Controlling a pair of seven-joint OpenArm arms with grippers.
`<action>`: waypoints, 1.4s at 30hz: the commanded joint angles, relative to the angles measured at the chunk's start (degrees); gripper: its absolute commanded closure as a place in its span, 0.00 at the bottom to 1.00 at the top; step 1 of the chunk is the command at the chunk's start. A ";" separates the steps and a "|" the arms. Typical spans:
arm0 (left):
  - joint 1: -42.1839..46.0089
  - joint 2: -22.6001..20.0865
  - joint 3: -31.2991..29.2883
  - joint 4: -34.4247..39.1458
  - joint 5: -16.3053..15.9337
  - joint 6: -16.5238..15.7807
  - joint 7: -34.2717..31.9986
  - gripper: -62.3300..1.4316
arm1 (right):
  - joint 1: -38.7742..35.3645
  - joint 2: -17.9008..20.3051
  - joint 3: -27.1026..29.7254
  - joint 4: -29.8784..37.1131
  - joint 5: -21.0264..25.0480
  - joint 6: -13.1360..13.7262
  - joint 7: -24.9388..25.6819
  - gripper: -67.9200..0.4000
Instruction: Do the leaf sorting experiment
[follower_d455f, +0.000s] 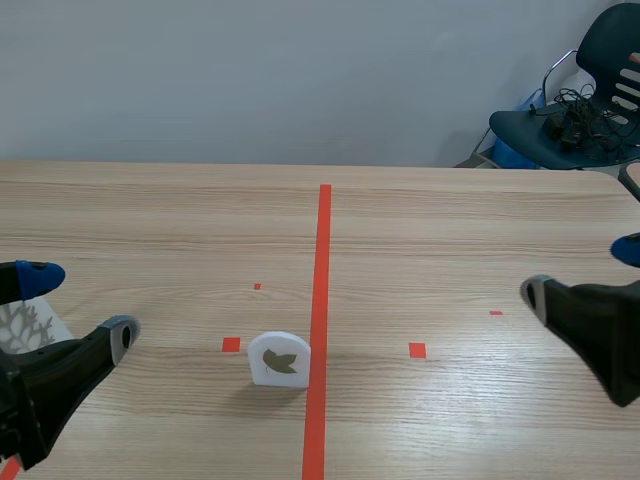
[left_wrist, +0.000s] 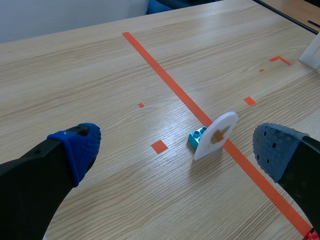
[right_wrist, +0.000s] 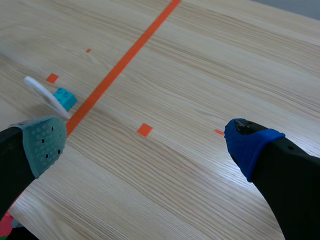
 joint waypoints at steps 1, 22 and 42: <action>-0.13 -0.04 -0.46 1.36 -0.79 -0.18 -0.76 0.00 | 2.40 0.31 -2.95 -0.04 -1.75 0.17 2.62 0.00; -0.13 -0.04 -0.46 1.36 -0.76 -0.18 -0.76 0.00 | 28.89 -9.25 -42.71 -33.20 -33.07 -3.98 26.05 0.00; -0.13 -0.04 -0.46 1.36 -0.76 -0.18 -0.76 0.00 | 33.05 -15.08 -53.64 -44.48 -42.73 -12.55 33.51 0.90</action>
